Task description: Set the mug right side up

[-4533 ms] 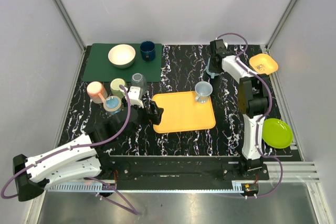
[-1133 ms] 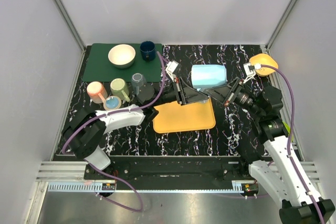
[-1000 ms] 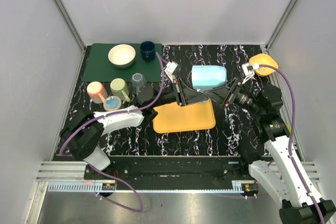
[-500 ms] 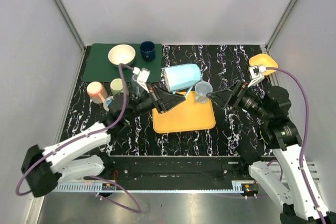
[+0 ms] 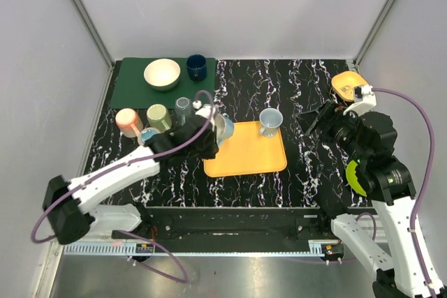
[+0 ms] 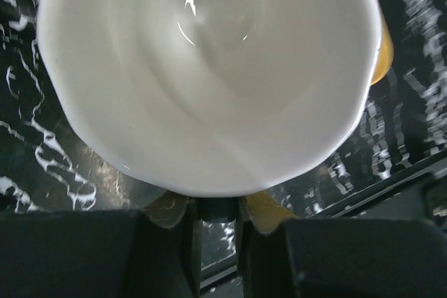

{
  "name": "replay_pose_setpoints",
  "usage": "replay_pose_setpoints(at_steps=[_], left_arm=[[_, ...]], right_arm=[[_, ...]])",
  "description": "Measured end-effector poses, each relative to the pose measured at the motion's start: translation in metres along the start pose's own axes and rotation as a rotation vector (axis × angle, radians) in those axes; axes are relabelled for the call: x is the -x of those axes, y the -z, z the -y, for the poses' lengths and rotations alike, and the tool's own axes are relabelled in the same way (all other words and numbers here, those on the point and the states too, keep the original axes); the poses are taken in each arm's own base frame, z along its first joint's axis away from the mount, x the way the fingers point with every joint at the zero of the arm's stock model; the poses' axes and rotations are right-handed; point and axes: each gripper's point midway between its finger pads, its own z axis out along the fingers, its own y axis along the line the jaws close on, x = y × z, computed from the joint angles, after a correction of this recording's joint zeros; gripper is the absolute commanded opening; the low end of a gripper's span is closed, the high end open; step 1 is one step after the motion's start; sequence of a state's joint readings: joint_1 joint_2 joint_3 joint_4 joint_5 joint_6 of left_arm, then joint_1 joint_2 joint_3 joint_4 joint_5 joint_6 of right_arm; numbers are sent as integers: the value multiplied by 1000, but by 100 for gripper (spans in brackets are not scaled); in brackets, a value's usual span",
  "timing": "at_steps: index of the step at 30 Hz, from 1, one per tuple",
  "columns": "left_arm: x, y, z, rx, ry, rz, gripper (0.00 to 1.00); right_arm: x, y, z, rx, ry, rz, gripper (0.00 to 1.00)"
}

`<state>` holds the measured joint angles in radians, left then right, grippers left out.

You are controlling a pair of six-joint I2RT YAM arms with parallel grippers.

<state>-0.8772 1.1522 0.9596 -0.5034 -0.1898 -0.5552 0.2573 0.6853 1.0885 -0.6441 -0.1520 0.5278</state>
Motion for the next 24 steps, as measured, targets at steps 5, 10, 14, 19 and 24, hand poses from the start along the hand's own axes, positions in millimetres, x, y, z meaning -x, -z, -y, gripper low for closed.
replay_pose_setpoints(at_steps=[5, 10, 14, 19, 24], left_arm=[[-28, -22, -3, 108, -113, -195, 0], [-20, -52, 17, 114, -181, -236, 0], [-16, -81, 26, 128, -216, -265, 0], [-27, -109, 19, 164, -227, -323, 0], [-34, -128, 7, 192, -218, -376, 0]], right_arm=[[-5, -7, 12, -59, 6, -30, 89], [-9, -8, 16, -72, 8, -44, 89], [-16, -9, 20, -79, 6, -58, 89], [-21, -10, 24, -85, 6, -67, 89], [-21, -9, 24, -83, 13, -66, 89]])
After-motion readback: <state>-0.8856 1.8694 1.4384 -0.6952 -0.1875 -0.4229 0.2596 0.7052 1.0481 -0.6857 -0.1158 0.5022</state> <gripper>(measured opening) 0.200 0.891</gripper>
